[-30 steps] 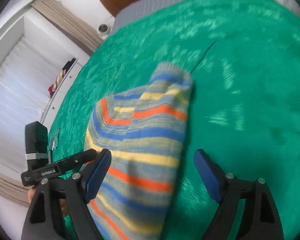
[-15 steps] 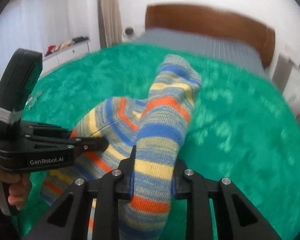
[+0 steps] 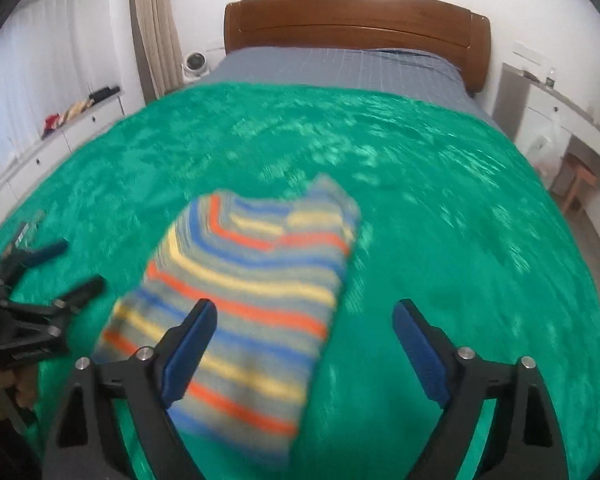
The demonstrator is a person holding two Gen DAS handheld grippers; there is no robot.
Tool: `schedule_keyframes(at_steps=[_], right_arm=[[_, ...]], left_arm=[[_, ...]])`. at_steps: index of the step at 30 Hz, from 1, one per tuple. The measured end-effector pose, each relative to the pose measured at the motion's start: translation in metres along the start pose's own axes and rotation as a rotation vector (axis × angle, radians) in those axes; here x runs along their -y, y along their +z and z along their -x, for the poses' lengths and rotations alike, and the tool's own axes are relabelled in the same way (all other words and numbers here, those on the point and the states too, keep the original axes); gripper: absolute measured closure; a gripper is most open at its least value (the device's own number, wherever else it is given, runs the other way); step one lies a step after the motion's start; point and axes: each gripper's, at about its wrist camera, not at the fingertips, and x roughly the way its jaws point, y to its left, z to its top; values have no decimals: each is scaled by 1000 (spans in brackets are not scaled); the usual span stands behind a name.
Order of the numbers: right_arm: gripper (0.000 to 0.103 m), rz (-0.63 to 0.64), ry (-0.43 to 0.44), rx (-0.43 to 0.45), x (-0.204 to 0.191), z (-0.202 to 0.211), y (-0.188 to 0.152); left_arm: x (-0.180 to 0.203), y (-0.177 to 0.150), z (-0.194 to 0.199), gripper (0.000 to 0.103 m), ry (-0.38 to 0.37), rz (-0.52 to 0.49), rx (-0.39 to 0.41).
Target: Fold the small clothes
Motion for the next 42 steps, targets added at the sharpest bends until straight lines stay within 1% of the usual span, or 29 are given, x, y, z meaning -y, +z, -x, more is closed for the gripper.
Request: schedule_keyframes(at_steps=[1,2,3,6,8,9,11,13,17,18,20,21,22,23,27,30,32,35,37,39,42], right_arm=[[10,9,-5,10,-1,12,-8],[7,14,-7,16,-5,22,-13],[5,17,-8,23,-7,32,-22],[3,7,-3,41,-18,63,-44],[2,4,4,48,-27,83,-57],[2,3,4,54,-31,90,-61],[2,3,5,68,-38,108,-72],[1,-7,-3,83,-43,122,-80],[0,-16,-6,102,-53,140,-86],[0,-17,-8,107,-56,144,-87],[0,-15,-22,119,-62,152,-89],[0,-15,-33,123,-65,154,-89],[0,-13,-43,127,-67,157,-90],[0,-13,-49,130,-68,159,-89],[0,-19,-85,128,-72,167,-87],[0,-25,-116,122,-72,171,-87],[0,-23,-131,120,-72,175,-88],[0,-23,-147,116,-71,177,-88],[0,-25,-159,113,-69,176,-89],[0,-31,-163,110,-68,175,-90],[0,-37,-158,107,-66,174,-92]], left_arm=[[1,-3,15,1,18,2,39],[1,-6,28,0,8,21,57],[0,-6,36,0,-12,54,50],[-6,-10,52,0,-60,164,12],[-7,-14,65,0,-68,220,-12],[-5,-15,68,0,-54,233,-25],[-2,-21,80,0,-8,225,-58],[5,-25,87,0,58,177,-104],[18,-34,99,0,138,90,-162],[19,-36,102,0,147,83,-162],[24,-40,110,0,206,64,-159],[27,-41,115,0,254,51,-153],[29,-42,118,0,271,44,-153],[30,-42,122,0,262,41,-152],[24,-37,130,0,137,94,-166],[17,-34,140,0,59,143,-130],[18,-31,142,0,56,146,-121],[22,-29,145,0,75,123,-103],[25,-28,147,0,72,114,-95],[27,-29,149,0,55,115,-78],[28,-29,151,0,61,121,-53]])
